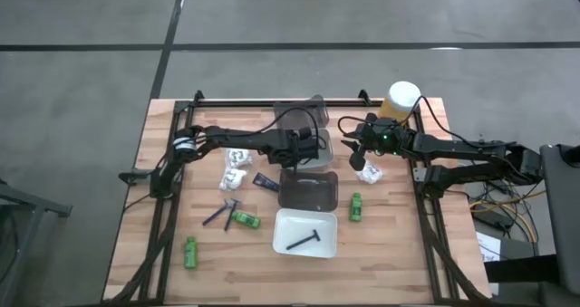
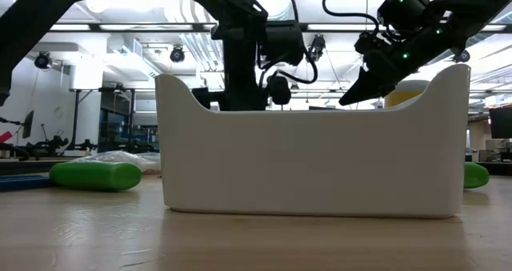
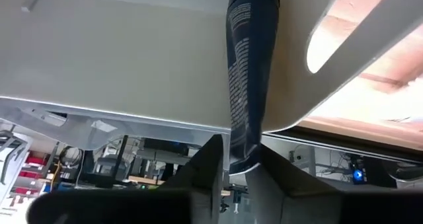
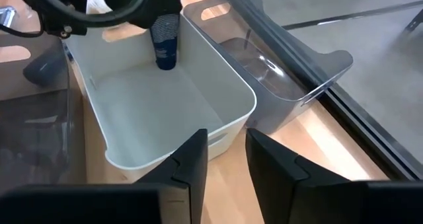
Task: Pick & Place Travel size toiletries
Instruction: Put the right blue shave cream into the gray bin, then put the white cotton pack into the bottom black bin
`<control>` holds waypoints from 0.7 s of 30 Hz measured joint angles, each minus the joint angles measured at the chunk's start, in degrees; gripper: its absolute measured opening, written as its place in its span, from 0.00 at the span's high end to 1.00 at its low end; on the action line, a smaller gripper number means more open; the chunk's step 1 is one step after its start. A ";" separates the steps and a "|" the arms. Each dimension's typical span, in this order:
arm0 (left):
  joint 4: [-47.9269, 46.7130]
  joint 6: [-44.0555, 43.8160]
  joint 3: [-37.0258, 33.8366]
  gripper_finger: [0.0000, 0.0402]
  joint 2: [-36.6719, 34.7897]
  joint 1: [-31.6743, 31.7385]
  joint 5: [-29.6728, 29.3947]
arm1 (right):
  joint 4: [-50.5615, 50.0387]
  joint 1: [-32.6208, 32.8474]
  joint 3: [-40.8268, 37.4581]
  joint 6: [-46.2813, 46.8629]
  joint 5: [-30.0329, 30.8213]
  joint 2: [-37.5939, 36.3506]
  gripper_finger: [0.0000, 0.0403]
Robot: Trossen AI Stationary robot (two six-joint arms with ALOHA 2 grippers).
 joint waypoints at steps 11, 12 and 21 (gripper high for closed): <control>0.37 -1.30 0.19 0.75 -0.15 -0.02 -0.92 | 0.00 0.00 0.00 -0.20 0.00 0.00 0.70; 0.35 -2.14 0.27 0.75 -0.17 -0.02 -0.92 | 0.00 0.00 0.00 -0.31 0.00 0.00 0.69; -2.18 -10.54 0.69 0.75 -4.28 -0.02 2.36 | -0.04 0.02 0.00 -0.32 -0.04 0.00 0.65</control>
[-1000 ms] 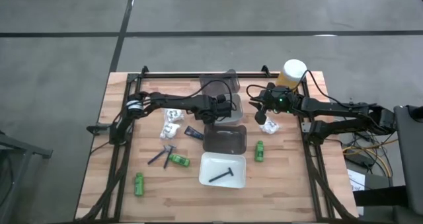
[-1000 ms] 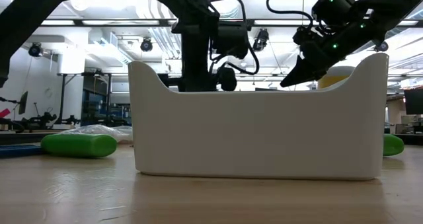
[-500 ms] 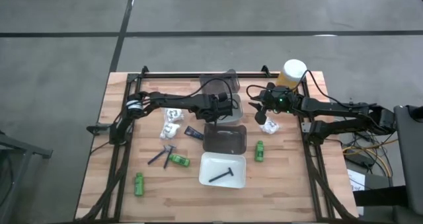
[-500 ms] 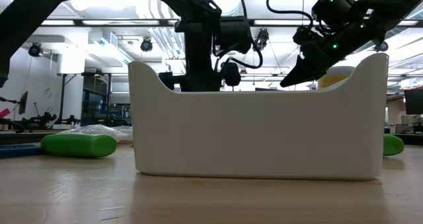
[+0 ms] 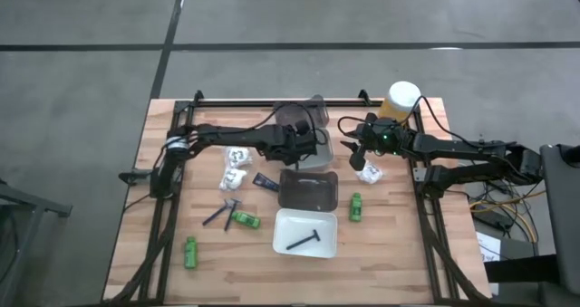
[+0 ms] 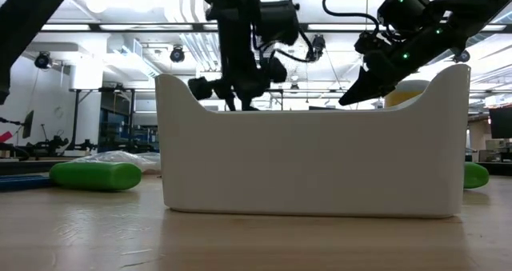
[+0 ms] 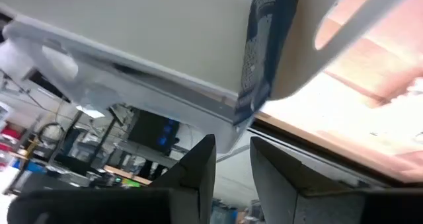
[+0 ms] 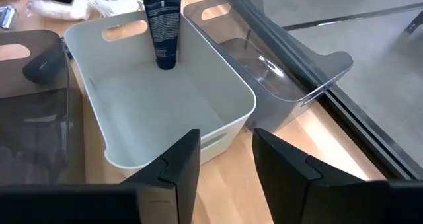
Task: Pick & Place Travel size toiletries
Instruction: Put the white cotton pack into the bottom black bin
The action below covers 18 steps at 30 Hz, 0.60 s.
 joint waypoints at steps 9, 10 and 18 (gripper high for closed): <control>-7.61 -16.76 -0.23 0.75 -5.93 0.00 3.41 | -0.31 0.02 0.00 0.22 -0.16 -0.01 0.63; -8.60 -19.40 -0.26 0.75 -6.75 0.00 4.97 | -0.31 0.02 0.00 0.22 -0.18 -0.02 0.62; -10.71 -36.19 -3.28 0.76 -16.33 -0.02 12.17 | -0.44 0.02 0.00 1.54 -0.44 -0.41 0.60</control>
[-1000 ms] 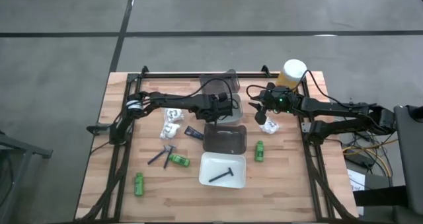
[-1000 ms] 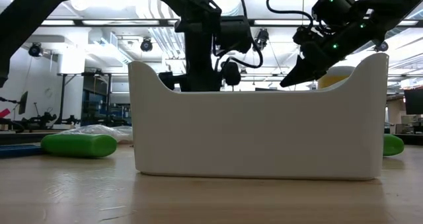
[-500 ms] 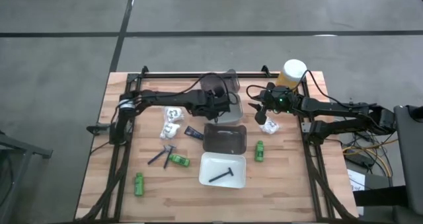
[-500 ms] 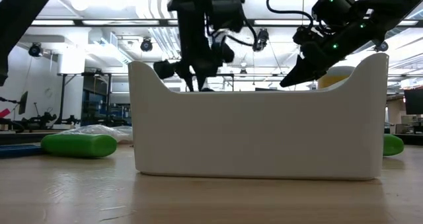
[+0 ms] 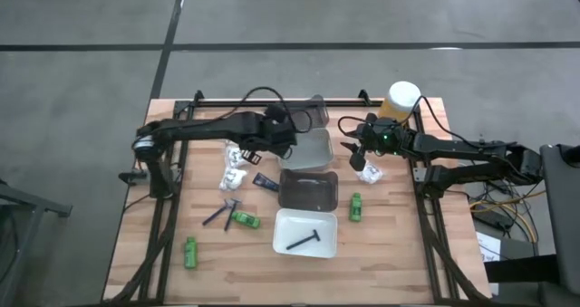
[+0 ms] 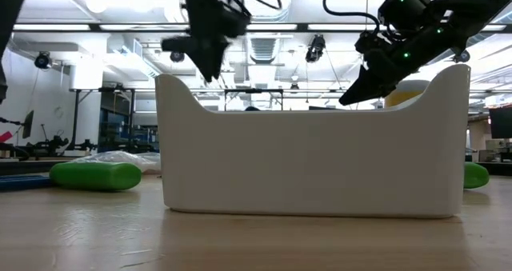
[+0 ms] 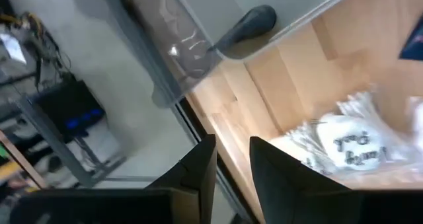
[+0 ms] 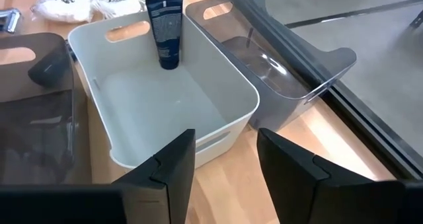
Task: Pick & Place Travel size toiletries
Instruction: Put the white cotton pack into the bottom black bin
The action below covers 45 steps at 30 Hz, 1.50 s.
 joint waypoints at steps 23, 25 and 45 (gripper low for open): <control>47.26 -10.33 -52.73 0.81 -47.73 0.13 21.54 | -3.80 0.00 0.00 6.66 -4.55 -0.93 0.59; 51.76 -12.18 -57.10 0.81 -51.04 0.13 23.04 | -3.81 0.00 0.00 6.68 -4.55 -1.23 0.61; 72.84 -43.12 -87.35 0.81 -82.15 0.13 34.98 | -8.46 0.00 0.00 14.41 -6.27 -2.62 0.76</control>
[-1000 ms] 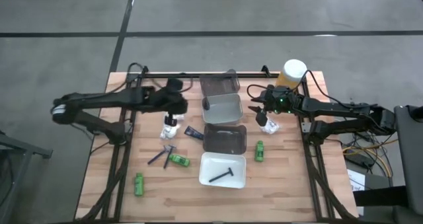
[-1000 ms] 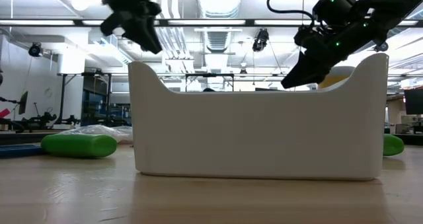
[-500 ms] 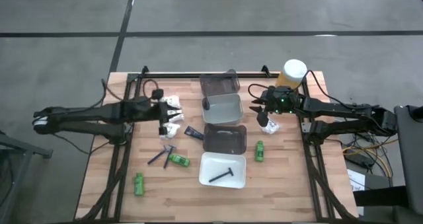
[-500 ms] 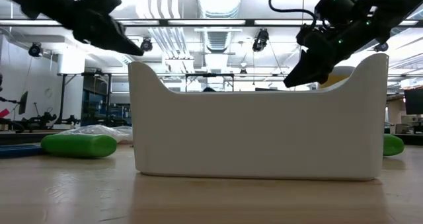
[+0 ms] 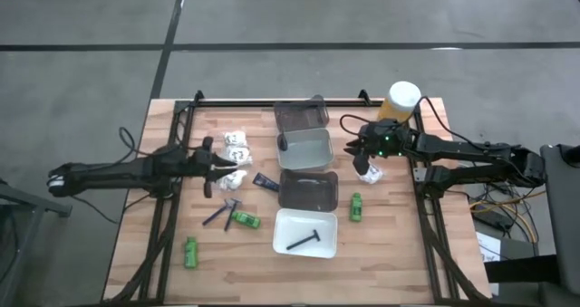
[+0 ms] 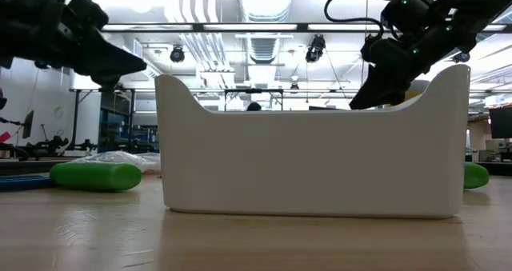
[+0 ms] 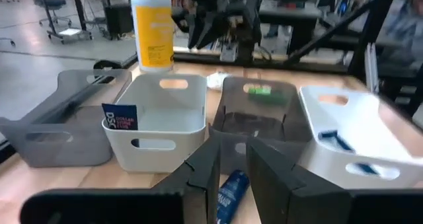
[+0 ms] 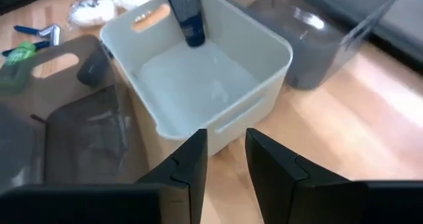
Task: Pick & Place Travel size toiletries
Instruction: Put the white cotton pack into the bottom black bin
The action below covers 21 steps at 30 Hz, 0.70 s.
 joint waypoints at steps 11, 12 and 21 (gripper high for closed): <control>0.86 -1.56 -7.18 0.81 -11.27 -0.09 -0.04 | -2.13 0.00 0.00 0.81 0.01 0.03 0.84; 0.04 -1.28 -7.18 0.81 -11.84 -0.09 -0.07 | -2.31 -0.01 0.00 0.85 0.01 0.03 0.85; -1.34 1.25 -7.26 0.81 -13.45 -0.09 0.04 | -5.85 -0.05 0.00 6.38 -4.20 0.03 0.86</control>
